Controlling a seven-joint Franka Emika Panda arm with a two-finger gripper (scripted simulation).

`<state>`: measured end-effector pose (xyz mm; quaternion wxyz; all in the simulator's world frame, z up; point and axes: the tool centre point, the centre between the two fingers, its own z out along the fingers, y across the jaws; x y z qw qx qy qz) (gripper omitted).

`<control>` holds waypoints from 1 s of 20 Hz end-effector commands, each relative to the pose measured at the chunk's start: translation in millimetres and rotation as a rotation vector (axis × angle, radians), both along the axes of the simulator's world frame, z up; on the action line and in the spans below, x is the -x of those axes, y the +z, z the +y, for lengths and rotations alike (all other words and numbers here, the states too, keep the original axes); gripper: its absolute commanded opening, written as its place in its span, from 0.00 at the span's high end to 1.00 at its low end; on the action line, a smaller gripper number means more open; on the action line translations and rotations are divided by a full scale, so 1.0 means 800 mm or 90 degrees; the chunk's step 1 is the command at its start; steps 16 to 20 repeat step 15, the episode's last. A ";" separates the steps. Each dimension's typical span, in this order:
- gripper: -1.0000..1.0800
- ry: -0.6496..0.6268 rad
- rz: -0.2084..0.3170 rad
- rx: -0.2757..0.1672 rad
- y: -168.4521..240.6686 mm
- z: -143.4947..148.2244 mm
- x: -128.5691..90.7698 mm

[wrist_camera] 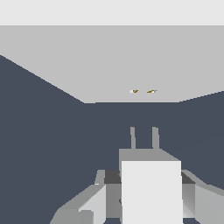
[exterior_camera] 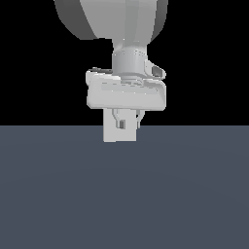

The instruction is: Plug the charger into the wall socket.

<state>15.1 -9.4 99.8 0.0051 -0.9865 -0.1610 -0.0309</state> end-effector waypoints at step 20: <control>1.00 0.001 0.000 0.000 0.000 0.016 -0.047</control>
